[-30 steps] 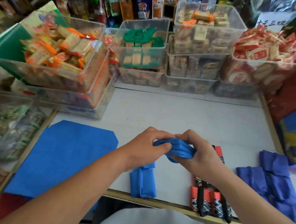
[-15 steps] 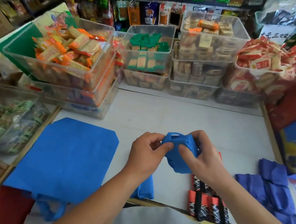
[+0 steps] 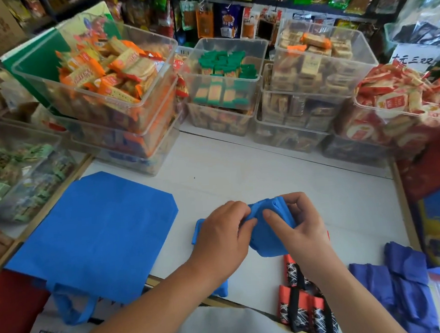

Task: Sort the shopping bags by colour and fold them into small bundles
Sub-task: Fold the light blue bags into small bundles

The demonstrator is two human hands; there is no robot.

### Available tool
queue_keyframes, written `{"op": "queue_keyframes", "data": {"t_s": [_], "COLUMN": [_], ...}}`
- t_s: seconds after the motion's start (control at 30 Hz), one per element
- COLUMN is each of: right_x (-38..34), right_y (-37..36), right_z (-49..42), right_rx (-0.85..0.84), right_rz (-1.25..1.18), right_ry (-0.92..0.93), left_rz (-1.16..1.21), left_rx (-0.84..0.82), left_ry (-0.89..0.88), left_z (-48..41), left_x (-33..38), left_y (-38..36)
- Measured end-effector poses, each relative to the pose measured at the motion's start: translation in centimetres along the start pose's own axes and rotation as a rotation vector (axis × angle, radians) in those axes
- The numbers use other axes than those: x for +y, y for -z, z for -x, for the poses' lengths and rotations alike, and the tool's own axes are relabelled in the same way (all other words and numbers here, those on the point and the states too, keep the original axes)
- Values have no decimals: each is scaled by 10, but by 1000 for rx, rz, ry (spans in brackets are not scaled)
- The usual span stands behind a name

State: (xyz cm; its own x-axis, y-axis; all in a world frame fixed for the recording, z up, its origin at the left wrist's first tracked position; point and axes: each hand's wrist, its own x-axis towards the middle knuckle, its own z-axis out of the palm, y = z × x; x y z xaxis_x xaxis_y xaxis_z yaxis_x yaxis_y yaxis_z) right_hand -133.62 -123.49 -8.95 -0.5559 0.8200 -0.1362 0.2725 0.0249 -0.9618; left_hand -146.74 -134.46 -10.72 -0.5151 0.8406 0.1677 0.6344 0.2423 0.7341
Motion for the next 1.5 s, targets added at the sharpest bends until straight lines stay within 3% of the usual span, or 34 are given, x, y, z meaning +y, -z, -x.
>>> {"op": "queue_keyframes", "data": {"t_s": [0.17,0.27,0.4,0.53,0.7,1.17,1.4,1.5], "right_x": [-4,-10,-5,1,9,4,4,3], "right_y": [-6,-5,-4,-3,5,-2,2,2], "right_z": [-3,-2,1,1,3,1,-5,-7], "right_rx": [44,-55,-39,-152,-252,-185,-273,-304], "right_rz": [30,14,16,104,210,178,313,306], "right_ry": [53,64,53,59,107,247,298,291], "left_rz": [313,517,787,694,822,843,959,912], "left_rx": [-96,-77,-251,-266,-302,-144,-457,-483], "left_ry": [348,490,595,643,701,617,803,786], "left_z": [-2,-14,-22,-17,-13,-15,-27,-28], "left_x": [8,11,12,8,4,-1,-9,-12], "left_y": [-1,9,22,16,18,20,31,31]}}
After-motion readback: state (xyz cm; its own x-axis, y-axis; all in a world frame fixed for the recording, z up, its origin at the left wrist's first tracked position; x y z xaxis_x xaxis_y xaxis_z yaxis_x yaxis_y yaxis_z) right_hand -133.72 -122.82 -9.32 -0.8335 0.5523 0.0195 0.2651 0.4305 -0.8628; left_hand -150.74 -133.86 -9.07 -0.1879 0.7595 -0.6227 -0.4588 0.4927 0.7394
